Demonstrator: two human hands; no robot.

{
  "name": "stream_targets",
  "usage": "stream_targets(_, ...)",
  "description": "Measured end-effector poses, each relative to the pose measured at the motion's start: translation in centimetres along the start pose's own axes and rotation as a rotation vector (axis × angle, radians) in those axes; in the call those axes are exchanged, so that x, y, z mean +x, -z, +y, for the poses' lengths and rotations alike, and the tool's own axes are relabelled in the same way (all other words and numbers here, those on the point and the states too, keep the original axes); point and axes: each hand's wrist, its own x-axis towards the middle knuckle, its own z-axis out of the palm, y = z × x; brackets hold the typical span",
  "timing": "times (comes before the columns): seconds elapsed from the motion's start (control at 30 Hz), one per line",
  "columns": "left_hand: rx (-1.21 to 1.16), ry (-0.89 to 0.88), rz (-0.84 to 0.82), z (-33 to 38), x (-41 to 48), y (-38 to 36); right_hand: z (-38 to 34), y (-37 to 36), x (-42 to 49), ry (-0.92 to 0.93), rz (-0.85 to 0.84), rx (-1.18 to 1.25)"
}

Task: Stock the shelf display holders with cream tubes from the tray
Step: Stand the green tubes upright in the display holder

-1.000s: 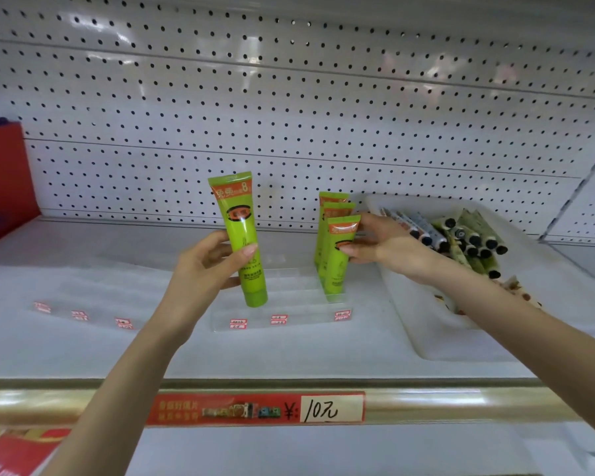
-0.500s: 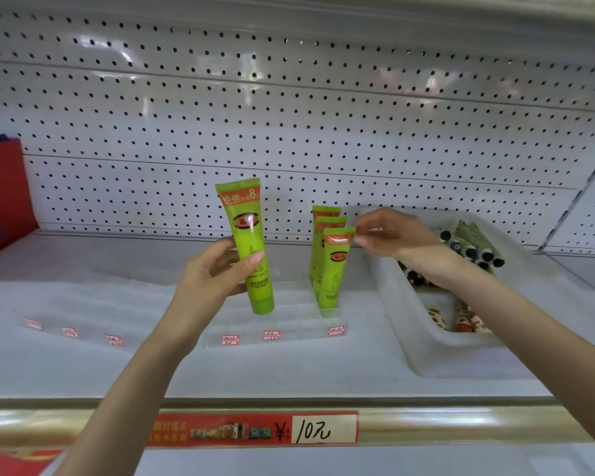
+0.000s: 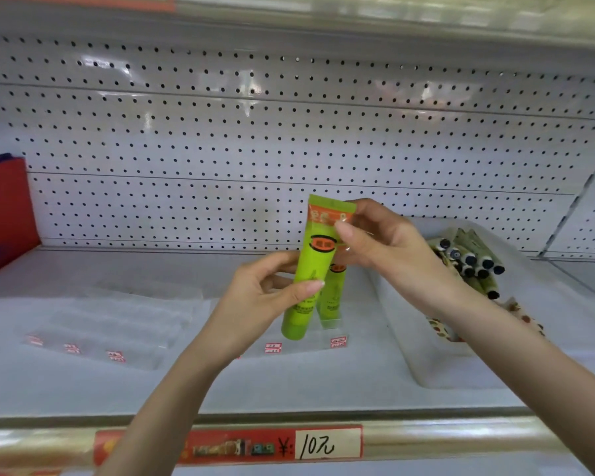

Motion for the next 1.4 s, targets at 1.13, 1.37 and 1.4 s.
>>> stream_targets(1.13,1.482,0.051,-0.127,-6.5,-4.6,4.8,5.1,3.0,0.4,-0.135,0.05,-0.325)
stream_targets(1.37,1.337,0.095,-0.128,-6.6,-4.5,4.6,6.1,3.4,0.4,-0.171,0.012,-0.364)
stream_targets(1.4,1.325,0.102,-0.131,-6.6,-4.5,4.5,6.1,3.4,0.4,-0.172,0.011,-0.36)
